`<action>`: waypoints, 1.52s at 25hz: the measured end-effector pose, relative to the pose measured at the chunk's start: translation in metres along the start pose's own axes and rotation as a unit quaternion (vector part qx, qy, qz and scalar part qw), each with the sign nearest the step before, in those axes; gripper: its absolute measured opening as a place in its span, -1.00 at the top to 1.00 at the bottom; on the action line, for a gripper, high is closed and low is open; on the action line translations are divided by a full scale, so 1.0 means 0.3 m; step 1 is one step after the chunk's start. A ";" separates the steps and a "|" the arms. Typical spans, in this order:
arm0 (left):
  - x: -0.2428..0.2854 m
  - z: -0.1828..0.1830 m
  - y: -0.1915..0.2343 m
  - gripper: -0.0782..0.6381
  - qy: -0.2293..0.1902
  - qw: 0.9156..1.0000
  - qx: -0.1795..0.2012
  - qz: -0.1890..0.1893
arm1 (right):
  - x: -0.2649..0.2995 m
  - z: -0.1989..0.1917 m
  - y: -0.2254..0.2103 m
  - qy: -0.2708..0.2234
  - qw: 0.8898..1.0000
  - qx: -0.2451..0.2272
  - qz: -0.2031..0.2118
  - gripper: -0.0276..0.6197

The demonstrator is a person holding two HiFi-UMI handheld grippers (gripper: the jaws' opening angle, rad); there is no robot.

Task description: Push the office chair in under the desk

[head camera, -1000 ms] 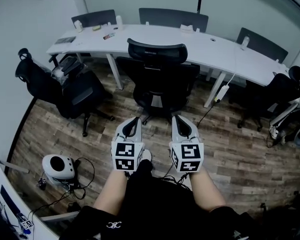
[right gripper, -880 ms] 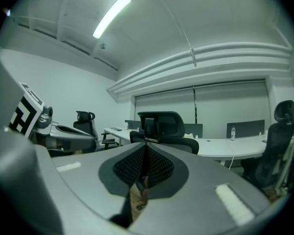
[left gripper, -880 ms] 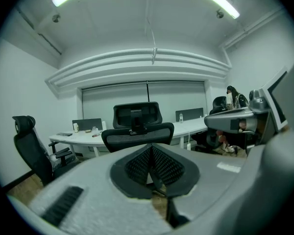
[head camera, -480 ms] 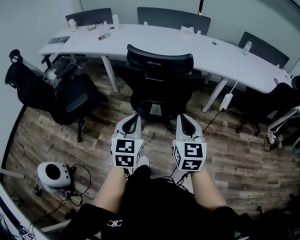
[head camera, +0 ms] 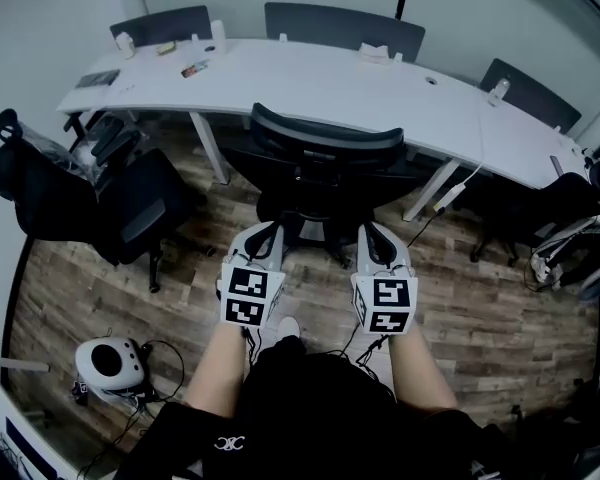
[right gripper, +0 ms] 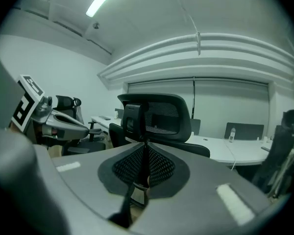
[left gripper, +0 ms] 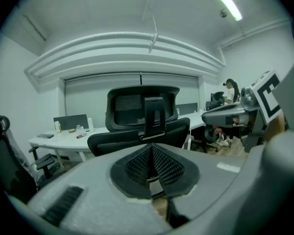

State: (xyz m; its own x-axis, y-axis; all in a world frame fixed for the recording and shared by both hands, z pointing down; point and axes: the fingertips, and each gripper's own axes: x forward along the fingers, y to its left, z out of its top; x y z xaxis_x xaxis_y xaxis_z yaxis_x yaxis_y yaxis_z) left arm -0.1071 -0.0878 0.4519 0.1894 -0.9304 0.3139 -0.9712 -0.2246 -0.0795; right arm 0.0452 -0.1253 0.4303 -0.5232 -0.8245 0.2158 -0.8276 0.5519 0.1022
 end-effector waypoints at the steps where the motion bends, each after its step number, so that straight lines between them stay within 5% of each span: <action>1: 0.021 0.005 0.017 0.76 0.005 1.000 0.018 -0.008 | 0.030 -0.001 -0.002 0.007 1.000 -0.012 0.003 0.83; 5: 0.128 0.000 0.091 0.58 0.030 0.992 0.123 -0.021 | 0.151 -0.014 -0.032 0.049 0.996 -0.080 0.009 0.70; 12: 0.307 0.027 0.238 0.51 0.035 0.949 0.313 0.011 | 0.330 -0.040 -0.111 0.100 0.975 -0.198 0.016 0.48; 20: 0.471 -0.007 0.298 0.33 0.063 0.887 0.456 -0.028 | 0.468 -0.098 -0.142 0.160 0.897 -0.412 0.007 0.25; 24: 0.477 0.011 0.307 0.54 0.042 0.862 0.505 -0.026 | 0.509 -0.108 -0.168 0.165 0.867 -0.469 -0.019 0.21; 25: 0.477 0.006 0.310 0.51 0.042 0.858 0.511 -0.026 | 0.515 -0.109 -0.169 0.165 0.863 -0.477 -0.024 0.21; 27: 0.485 -0.011 0.324 0.12 0.051 0.855 0.515 -0.023 | 0.520 -0.112 -0.167 0.163 0.860 -0.482 -0.029 0.22; 32: 0.513 -0.025 0.346 0.13 0.064 0.853 0.517 -0.022 | 0.523 -0.116 -0.166 0.160 0.854 -0.494 -0.038 0.26; 38: 0.528 -0.008 0.358 0.28 0.068 0.849 0.523 -0.016 | 0.532 -0.112 -0.168 0.163 0.860 -0.483 -0.035 0.26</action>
State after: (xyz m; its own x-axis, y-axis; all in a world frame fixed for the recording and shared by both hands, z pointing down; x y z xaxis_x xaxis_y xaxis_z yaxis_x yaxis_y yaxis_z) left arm -0.1816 -0.2584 0.4954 0.1260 -0.8923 0.4334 -0.2922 -0.4509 -0.8434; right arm 0.0101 -0.2805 0.4922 -0.2641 -0.8678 0.4209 -0.2181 0.4788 0.8504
